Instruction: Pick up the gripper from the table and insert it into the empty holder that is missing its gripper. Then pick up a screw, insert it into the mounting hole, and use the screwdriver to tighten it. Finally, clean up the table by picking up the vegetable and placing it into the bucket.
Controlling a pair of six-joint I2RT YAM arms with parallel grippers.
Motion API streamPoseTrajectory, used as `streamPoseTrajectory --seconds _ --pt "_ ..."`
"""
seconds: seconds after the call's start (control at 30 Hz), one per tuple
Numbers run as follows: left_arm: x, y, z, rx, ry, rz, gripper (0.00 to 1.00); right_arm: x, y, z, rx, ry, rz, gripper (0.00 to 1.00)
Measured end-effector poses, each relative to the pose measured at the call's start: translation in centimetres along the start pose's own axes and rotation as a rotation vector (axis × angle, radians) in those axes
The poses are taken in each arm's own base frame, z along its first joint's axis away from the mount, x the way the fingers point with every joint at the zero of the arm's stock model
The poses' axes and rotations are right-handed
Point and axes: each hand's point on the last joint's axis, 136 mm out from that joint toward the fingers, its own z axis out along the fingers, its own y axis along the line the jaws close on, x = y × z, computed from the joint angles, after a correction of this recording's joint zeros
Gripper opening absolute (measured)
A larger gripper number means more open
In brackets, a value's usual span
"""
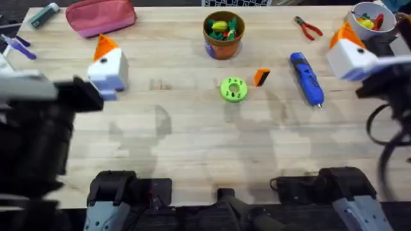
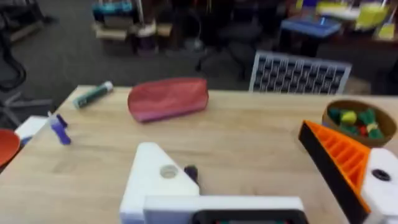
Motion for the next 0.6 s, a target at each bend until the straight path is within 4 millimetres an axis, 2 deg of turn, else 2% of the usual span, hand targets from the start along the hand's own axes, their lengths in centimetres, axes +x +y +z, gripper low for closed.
streamPoseTrajectory --seconds 0.23,0.47,0.6 --pt "1.8 -0.1 3.4 -0.019 0.349 0.044 0.985 3.0 -0.1 3.7 0.002 0.473 0.018 0.994" --pt "5.5 -0.5 6.8 -0.022 0.708 0.086 0.985 6.3 -0.2 4.5 0.003 0.851 0.032 0.994" --pt "7.4 -0.6 8.3 -0.024 0.858 0.103 0.985 7.9 -0.2 4.6 0.003 0.975 0.037 0.994"
